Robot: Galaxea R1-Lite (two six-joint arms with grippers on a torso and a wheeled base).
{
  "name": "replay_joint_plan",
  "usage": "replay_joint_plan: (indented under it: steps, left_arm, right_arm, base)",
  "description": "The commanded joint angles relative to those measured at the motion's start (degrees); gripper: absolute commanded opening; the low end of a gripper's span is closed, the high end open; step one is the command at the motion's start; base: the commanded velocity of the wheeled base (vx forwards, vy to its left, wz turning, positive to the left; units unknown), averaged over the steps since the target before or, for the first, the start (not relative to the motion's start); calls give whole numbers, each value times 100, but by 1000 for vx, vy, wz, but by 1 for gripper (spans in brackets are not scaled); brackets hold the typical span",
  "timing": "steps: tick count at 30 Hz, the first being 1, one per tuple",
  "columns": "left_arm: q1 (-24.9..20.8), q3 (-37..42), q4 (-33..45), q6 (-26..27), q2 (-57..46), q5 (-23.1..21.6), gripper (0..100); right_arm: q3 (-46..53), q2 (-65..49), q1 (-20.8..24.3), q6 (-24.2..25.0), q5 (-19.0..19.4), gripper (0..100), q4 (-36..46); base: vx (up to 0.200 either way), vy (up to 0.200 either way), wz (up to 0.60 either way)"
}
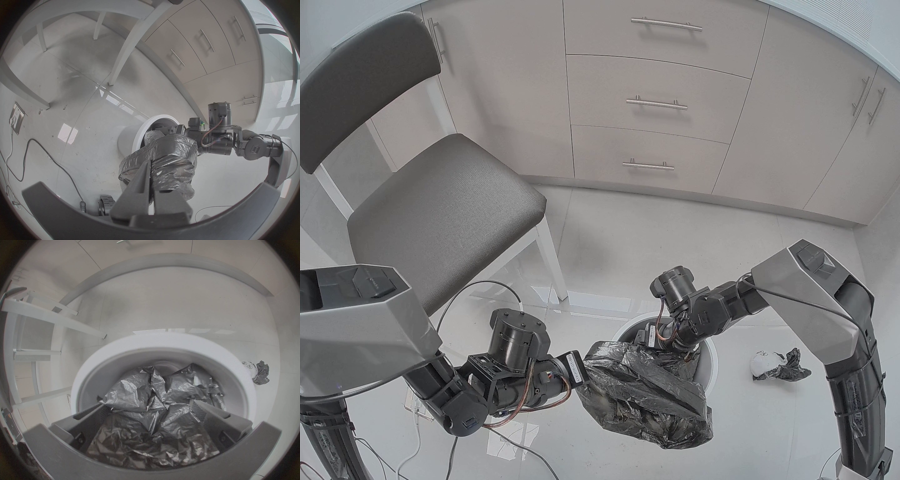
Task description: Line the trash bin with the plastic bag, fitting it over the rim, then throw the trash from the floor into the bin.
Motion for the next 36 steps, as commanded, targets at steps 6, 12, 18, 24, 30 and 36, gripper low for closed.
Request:
replay_joint_plan:
  steps: [6,12,18,24,30,36]
  left_arm:
    - [-1,0,-3,-2,14,1,0]
    - [-1,8,-3,-2,-4,1,0]
    - [17,0,-3,-11,5,1,0]
    - [26,17,-55,-20,-4,1,0]
    - [26,8,-73,-20,5,-8,0]
    - [26,0,-73,-20,-4,-8,0]
  right_arm:
    - [709,-1069,-15,62,106,100,14]
    - [1333,-1895,-15,53,106,100,14]
    - [2256,-3055,204,-35,-122,100,638]
    - [3073,-3820,644,-35,-597,100,849]
    - [4040,-4163,1444,-571,-1432,100,814]
    - [4163,-3539,1945,-509,-1722,100,779]
  base:
    - [0,0,0]
    - [0,0,0]
    - [0,0,0]
    - [0,0,0]
    - [0,0,0]
    - [0,0,0]
